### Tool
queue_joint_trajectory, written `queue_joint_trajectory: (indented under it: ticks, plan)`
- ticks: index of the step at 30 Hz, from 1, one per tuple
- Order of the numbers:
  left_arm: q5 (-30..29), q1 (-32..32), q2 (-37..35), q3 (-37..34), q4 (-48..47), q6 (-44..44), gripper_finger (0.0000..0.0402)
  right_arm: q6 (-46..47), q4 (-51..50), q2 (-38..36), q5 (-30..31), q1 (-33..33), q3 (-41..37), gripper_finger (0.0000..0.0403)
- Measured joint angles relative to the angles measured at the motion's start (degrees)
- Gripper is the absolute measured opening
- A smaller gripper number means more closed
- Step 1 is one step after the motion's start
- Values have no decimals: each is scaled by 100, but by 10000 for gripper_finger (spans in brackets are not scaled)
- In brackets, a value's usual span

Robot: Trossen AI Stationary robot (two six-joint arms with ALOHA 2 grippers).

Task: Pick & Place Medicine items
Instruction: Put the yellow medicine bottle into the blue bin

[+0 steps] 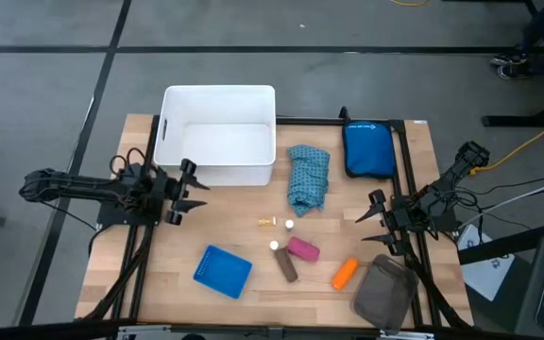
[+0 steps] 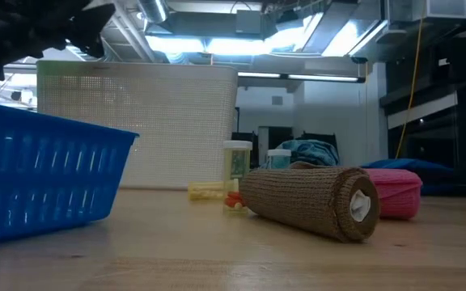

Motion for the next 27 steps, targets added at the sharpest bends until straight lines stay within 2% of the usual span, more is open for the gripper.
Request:
queue_joint_trajectory:
  ticks: [8, 17, 23, 27]
  plan:
    - [-235, 0, 0, 4, -39, -60, 178, 0, 2, 0, 0, 0, 0, 245]
    - [-240, 0, -7, 22, -248, -30, 178, -37, 190, 0, 136, -2, 0, 245]
    - [-217, 0, 2, 13, -363, -102, 178, 93, 620, 2, 426, -9, -2, 245]
    - [-174, 0, 2, 13, -584, -88, 178, 126, 1196, 1, 851, -26, 0, 245]
